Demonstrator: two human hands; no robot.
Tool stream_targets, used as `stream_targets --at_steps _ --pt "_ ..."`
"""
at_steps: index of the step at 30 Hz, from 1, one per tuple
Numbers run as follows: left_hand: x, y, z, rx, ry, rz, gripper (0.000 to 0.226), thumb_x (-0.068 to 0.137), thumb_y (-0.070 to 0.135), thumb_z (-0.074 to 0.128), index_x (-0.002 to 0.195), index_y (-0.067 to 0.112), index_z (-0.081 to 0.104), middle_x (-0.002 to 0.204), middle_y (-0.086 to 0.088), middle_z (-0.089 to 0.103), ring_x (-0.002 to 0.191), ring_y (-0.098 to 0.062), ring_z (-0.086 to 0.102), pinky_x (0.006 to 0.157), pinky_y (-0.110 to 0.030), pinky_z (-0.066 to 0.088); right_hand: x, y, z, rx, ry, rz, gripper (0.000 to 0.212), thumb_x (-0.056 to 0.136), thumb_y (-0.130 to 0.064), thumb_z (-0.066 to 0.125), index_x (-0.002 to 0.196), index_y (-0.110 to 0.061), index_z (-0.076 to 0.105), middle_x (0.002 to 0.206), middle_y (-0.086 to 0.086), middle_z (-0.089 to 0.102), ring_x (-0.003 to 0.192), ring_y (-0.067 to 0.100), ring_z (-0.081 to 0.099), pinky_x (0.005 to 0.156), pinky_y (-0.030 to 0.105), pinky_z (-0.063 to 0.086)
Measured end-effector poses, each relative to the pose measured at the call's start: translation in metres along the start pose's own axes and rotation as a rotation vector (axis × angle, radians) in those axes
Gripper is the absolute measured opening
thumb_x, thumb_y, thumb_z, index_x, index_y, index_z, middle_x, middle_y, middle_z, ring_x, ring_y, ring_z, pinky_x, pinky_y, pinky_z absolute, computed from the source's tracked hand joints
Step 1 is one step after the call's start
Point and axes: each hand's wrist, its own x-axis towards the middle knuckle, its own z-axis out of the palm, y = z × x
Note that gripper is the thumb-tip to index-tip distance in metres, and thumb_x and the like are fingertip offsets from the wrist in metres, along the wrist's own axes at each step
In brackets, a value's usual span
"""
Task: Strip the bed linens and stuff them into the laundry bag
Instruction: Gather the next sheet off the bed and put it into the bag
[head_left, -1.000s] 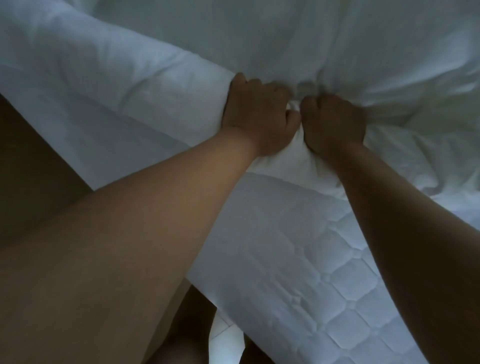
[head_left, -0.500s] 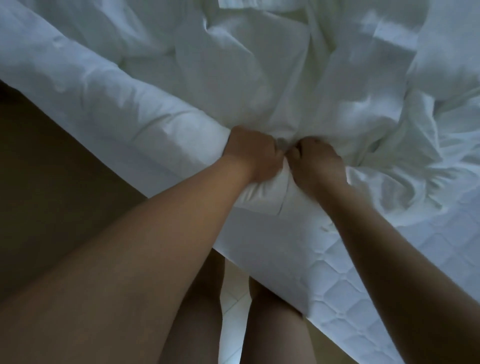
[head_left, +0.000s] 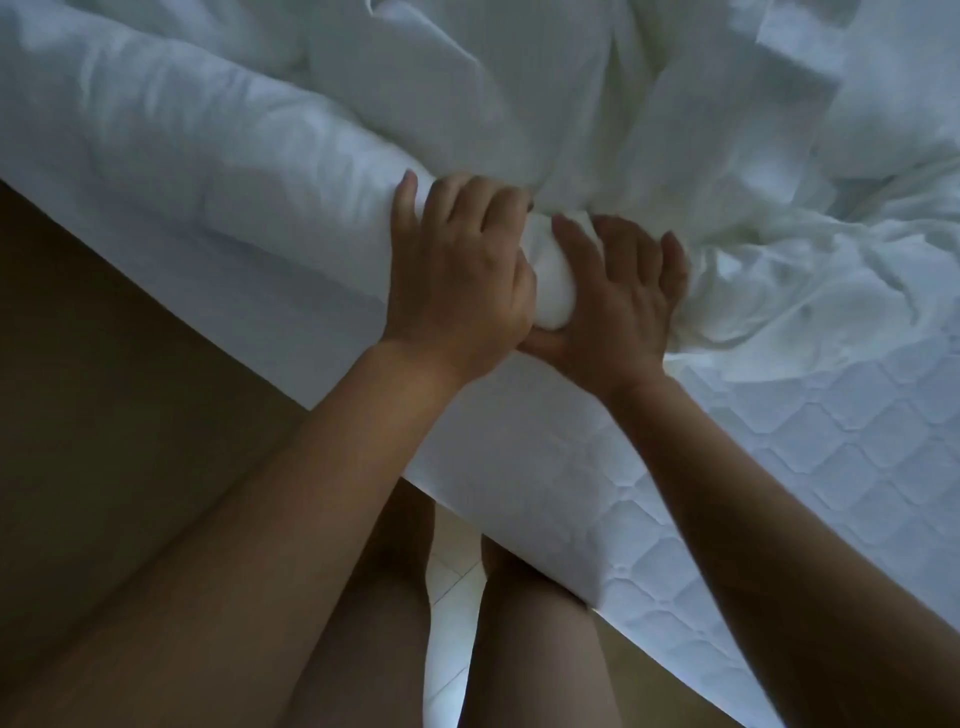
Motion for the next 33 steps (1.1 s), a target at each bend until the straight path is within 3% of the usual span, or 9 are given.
stream_targets --at_steps 4,7,10,15,18,20,26,29,33 --pt "-0.007 -0.013 0.004 0.040 0.036 0.133 0.047 0.083 0.026 0.052 0.124 0.004 0.058 0.127 -0.014 0.060 0.125 -0.027 0.038 0.105 -0.052 0.016 0.062 0.018 -0.017 0.106 -0.283 0.009 0.094 0.060 -0.082 0.042 0.121 -0.013 0.059 0.112 0.009 0.064 0.106 0.032 0.058 0.098 0.046 0.034" --pt "0.042 -0.022 0.021 0.111 0.096 0.170 0.045 0.086 0.033 0.048 0.120 0.007 0.062 0.120 -0.012 0.063 0.118 -0.027 0.044 0.103 -0.048 0.019 0.097 0.027 -0.017 0.240 -0.371 0.135 0.080 0.066 -0.080 0.046 0.112 -0.016 0.059 0.107 0.005 0.064 0.099 0.025 0.058 0.082 0.030 0.039" --pt "0.099 -0.031 0.041 0.189 0.088 0.184 0.035 0.084 0.034 0.047 0.101 0.011 0.068 0.099 -0.010 0.068 0.096 -0.029 0.061 0.096 -0.043 0.028 0.137 0.034 -0.016 0.356 -0.285 0.320 0.051 0.079 -0.063 0.059 0.093 -0.015 0.055 0.089 0.006 0.057 0.083 0.020 0.051 0.067 0.023 0.030" --pt "0.143 -0.040 0.061 0.119 -0.071 0.129 0.038 0.085 0.033 0.037 0.088 0.010 0.067 0.092 -0.013 0.067 0.089 -0.032 0.061 0.084 -0.039 0.025 0.106 0.002 -0.014 -0.008 0.008 0.283 0.053 0.082 -0.041 0.052 0.120 -0.005 0.058 0.120 0.022 0.057 0.115 0.038 0.050 0.099 0.044 0.032" --pt "0.162 -0.039 0.064 0.103 -0.209 0.064 0.051 0.085 0.037 0.024 0.097 0.007 0.065 0.103 -0.015 0.066 0.100 -0.032 0.056 0.092 -0.041 0.028 0.069 -0.004 0.004 -0.091 -0.045 0.157 0.061 0.086 -0.047 0.046 0.137 -0.012 0.044 0.137 0.025 0.048 0.130 0.035 0.033 0.112 0.044 0.011" --pt "0.173 -0.036 0.068 0.133 -0.284 0.034 0.049 0.090 0.036 0.023 0.102 0.011 0.064 0.109 -0.012 0.065 0.107 -0.030 0.053 0.098 -0.041 0.026 0.084 0.015 0.021 -0.108 -0.047 0.098 0.065 0.084 -0.051 0.045 0.136 -0.013 0.042 0.133 0.028 0.051 0.127 0.034 0.031 0.111 0.044 0.009" --pt "0.216 -0.034 0.087 0.218 -0.424 -0.125 0.046 0.099 0.040 0.027 0.099 0.018 0.068 0.107 -0.011 0.068 0.104 -0.030 0.058 0.106 -0.040 0.022 0.139 0.040 0.034 0.017 -0.019 0.023 0.058 0.079 -0.047 0.043 0.106 0.001 0.063 0.095 0.024 0.063 0.092 0.039 0.059 0.096 0.043 0.027" --pt "0.221 -0.030 0.086 0.278 -0.486 -0.128 0.049 0.100 0.039 0.024 0.107 0.016 0.067 0.115 -0.013 0.065 0.109 -0.030 0.057 0.102 -0.039 0.026 0.156 0.045 0.030 0.045 -0.010 0.044 0.045 0.082 -0.041 0.043 0.087 -0.001 0.061 0.083 0.021 0.062 0.080 0.037 0.060 0.084 0.040 0.028" --pt "0.224 -0.022 0.070 0.300 -0.622 -0.150 0.052 0.102 0.044 0.020 0.130 0.018 0.054 0.137 -0.011 0.052 0.128 -0.029 0.045 0.105 -0.044 0.025 0.157 0.046 0.020 0.066 -0.008 0.048 0.041 0.085 -0.037 0.040 0.081 -0.002 0.060 0.080 0.021 0.064 0.079 0.038 0.061 0.080 0.038 0.026"
